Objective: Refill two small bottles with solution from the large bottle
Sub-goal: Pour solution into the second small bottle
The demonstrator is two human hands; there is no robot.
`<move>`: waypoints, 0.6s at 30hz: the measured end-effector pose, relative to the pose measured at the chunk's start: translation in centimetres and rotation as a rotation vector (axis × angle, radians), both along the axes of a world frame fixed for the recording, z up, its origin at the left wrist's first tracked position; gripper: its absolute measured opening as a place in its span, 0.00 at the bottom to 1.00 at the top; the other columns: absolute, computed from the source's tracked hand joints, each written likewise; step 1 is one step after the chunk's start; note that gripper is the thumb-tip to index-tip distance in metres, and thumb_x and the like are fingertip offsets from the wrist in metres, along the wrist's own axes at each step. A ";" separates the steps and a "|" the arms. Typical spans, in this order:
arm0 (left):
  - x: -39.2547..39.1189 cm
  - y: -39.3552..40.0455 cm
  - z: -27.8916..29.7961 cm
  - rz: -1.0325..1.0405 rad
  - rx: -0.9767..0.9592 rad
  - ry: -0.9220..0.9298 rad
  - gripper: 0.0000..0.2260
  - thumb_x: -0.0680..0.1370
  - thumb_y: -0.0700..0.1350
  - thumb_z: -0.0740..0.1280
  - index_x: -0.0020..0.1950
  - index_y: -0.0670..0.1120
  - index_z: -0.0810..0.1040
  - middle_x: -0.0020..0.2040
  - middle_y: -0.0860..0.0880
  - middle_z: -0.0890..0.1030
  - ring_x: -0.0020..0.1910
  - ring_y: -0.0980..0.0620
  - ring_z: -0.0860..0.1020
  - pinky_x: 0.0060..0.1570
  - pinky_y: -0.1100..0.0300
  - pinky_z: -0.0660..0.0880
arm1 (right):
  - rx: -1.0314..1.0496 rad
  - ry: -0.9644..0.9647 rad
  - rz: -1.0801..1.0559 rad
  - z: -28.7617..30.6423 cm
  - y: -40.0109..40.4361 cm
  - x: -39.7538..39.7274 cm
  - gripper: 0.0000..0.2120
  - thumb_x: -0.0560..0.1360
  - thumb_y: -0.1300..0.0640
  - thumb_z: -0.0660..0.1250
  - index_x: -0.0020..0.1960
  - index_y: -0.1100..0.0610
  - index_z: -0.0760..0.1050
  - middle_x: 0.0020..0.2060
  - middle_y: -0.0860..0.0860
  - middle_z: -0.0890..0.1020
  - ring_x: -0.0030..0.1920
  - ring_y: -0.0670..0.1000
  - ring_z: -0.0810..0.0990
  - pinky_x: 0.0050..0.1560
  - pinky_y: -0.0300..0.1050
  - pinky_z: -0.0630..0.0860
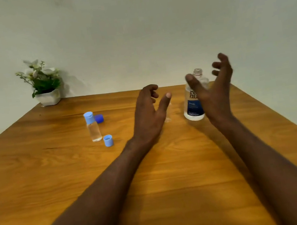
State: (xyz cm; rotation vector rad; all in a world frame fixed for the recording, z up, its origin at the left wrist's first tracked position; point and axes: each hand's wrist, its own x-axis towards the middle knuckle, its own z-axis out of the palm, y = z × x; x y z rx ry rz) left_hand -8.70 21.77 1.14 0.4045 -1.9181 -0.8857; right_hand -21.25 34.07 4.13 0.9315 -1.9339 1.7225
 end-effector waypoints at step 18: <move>-0.7 -1.2 -1.6 -0.002 0.010 -0.258 0.12 0.77 0.52 0.75 0.58 0.51 0.80 0.49 0.56 0.82 0.50 0.59 0.80 0.48 0.62 0.77 | 0.241 -0.167 0.043 -2.1 -1.1 -1.3 0.38 0.67 0.50 0.83 0.71 0.54 0.70 0.66 0.51 0.80 0.63 0.52 0.80 0.54 0.42 0.76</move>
